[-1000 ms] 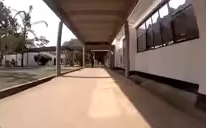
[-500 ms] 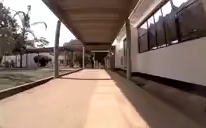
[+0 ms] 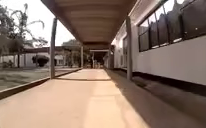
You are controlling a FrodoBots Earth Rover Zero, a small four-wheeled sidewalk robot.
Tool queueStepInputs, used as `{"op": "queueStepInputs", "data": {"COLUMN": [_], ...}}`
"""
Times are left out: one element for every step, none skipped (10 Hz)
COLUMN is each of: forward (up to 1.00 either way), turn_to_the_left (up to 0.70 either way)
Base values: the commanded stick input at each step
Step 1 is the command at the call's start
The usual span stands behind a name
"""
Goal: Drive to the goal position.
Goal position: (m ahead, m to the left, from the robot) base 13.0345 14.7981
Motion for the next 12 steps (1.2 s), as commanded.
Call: {"op": "queueStepInputs", "data": {"forward": [0.50,0.50,0.50,0.50,0.50,0.50,0.50,0.50,0.50,0.50,0.50,0.50], "turn_to_the_left": [0.00,0.00,0.00,0.00,0.00,0.00,0.00,0.00,0.00,0.00,0.00,0.00]}}
